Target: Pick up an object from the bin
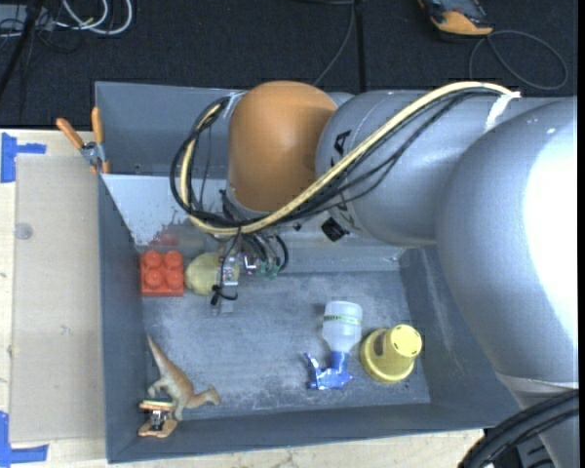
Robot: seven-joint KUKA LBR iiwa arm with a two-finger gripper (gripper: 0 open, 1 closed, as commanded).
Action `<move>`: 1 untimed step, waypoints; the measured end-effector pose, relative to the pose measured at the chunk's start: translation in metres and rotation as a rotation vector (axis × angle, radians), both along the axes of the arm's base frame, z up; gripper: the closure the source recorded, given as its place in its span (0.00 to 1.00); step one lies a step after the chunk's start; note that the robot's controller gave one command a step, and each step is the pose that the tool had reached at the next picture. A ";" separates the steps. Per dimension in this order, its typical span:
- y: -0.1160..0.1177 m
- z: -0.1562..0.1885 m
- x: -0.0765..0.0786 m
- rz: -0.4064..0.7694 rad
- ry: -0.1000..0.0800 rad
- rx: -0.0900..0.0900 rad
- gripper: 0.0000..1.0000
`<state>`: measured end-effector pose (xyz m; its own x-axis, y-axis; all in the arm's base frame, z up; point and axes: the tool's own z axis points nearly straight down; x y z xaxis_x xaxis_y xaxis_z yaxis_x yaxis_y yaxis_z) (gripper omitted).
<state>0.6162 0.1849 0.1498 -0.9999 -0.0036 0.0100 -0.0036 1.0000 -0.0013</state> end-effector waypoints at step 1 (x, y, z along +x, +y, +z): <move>-0.001 0.005 0.002 -0.003 -0.007 0.001 0.00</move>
Offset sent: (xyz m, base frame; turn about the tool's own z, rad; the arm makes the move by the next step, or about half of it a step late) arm -0.0385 -0.0109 -0.0348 0.0064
